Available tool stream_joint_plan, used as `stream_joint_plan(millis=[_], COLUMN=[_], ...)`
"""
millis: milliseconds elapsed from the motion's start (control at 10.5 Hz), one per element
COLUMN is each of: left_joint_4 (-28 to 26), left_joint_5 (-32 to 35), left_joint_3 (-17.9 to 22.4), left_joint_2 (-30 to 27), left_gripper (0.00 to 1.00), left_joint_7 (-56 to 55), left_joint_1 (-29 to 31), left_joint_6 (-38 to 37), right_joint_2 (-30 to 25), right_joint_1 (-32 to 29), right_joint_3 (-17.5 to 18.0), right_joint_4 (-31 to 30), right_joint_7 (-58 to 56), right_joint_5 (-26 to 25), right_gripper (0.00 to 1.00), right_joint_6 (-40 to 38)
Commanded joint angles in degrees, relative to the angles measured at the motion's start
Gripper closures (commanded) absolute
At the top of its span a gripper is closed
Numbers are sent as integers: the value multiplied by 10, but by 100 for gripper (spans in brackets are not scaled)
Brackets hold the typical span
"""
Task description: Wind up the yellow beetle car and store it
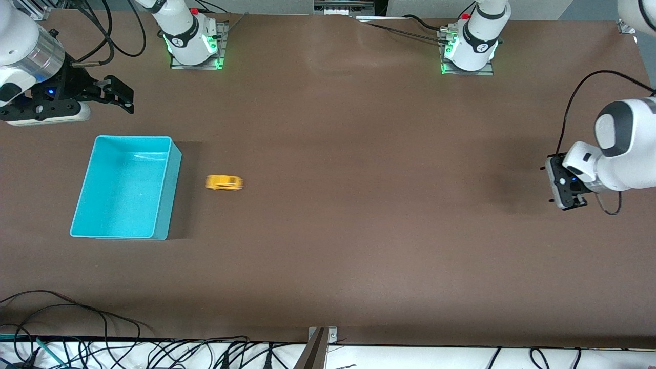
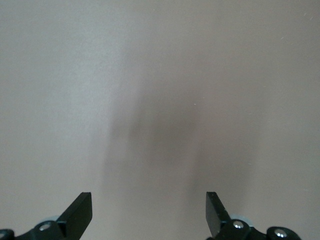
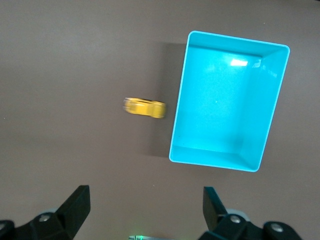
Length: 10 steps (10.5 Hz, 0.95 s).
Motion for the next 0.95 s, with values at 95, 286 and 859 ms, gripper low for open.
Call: stream_joint_plan(millis=[95, 286, 859], left_joint_4=[64, 77, 202], left_joint_5=[-11, -12, -36], left_joint_3=[-6, -8, -79], left_joint_2=[-23, -46, -72], left_gripper=[0, 0, 0], left_joint_7=[-80, -133, -453], left_joint_1=[4, 3, -4], left_joint_6=[-87, -114, -313], right_joint_2=[4, 4, 28], right_joint_1=[3, 3, 4], right_joint_3=[-3, -3, -2], right_joint_4=[8, 8, 10], right_joint_7=[-2, 1, -1], right_joint_5=[-3, -4, -3], right_gripper=[0, 0, 0], right_joint_6=[-7, -5, 0])
